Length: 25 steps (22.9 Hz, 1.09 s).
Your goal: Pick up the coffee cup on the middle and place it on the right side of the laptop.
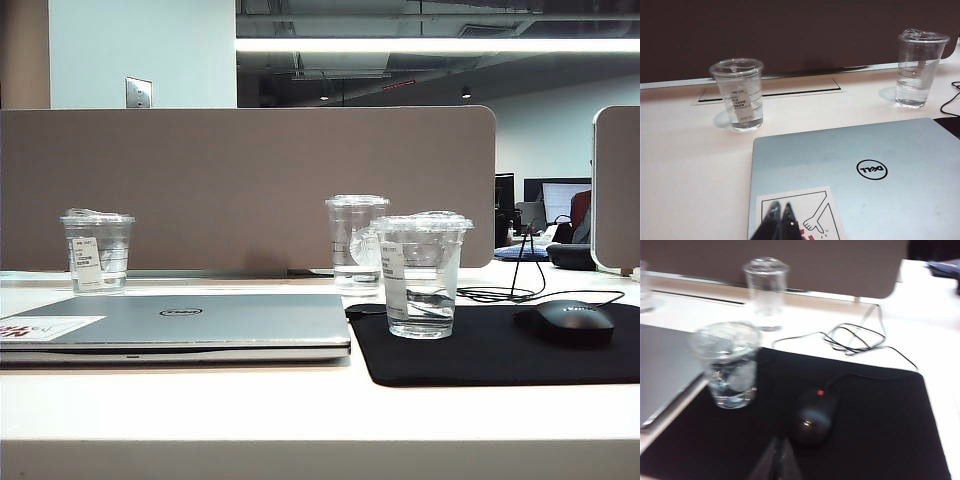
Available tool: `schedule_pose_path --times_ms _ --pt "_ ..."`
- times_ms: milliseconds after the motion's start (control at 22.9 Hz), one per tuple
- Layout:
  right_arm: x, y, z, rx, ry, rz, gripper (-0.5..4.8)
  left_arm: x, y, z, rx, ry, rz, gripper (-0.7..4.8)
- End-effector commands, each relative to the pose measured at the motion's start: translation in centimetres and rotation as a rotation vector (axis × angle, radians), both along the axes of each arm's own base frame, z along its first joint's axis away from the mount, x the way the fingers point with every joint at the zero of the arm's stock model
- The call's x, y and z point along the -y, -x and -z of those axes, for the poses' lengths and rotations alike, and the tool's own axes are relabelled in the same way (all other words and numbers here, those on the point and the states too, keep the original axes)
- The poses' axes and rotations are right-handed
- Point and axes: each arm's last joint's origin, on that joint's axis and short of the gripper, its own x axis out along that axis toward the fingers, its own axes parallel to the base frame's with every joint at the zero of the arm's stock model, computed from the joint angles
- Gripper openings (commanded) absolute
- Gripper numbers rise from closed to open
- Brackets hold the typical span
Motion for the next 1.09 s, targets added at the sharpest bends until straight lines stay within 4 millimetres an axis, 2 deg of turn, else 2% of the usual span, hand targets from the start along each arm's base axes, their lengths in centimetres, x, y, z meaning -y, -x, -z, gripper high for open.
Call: schedule_pose_path --times_ms 44,218,305,480,741,829,1003,1090 --pt "0.2 -0.8 1.5 0.032 -0.017 0.096 -0.01 -0.7 -0.1 -0.2 0.013 0.013 -0.047 -0.06" --pt "0.2 -1.6 4.1 0.021 -0.011 0.133 -0.01 -1.3 -0.3 -0.2 0.006 0.011 -0.102 -0.06" --pt "0.2 -1.7 4.7 0.012 -0.005 0.164 -0.01 -1.4 -0.3 -0.2 0.005 0.011 -0.115 -0.06" --pt "0.5 -1.8 4.4 0.033 -0.001 0.242 -0.01 -1.7 -0.7 0.0 -0.02 0.027 -0.125 -0.06" --pt "0.4 -1.8 4.5 0.029 -0.002 0.227 -0.01 -1.7 -0.7 0.1 -0.039 0.053 -0.1 -0.06" --pt "0.4 -1.8 4.5 0.029 -0.001 0.234 -0.01 -1.5 -0.4 0.5 -0.068 0.051 -0.025 -0.05" --pt "0.4 -1.8 4.6 0.023 0.0 0.233 -0.01 -1.4 0.3 0.3 -0.036 0.054 0.006 -0.06" --pt "0.4 -1.7 4.6 0.023 0.0 0.233 -0.01 -1.3 0.3 0.7 -0.077 0.051 0.047 -0.05"
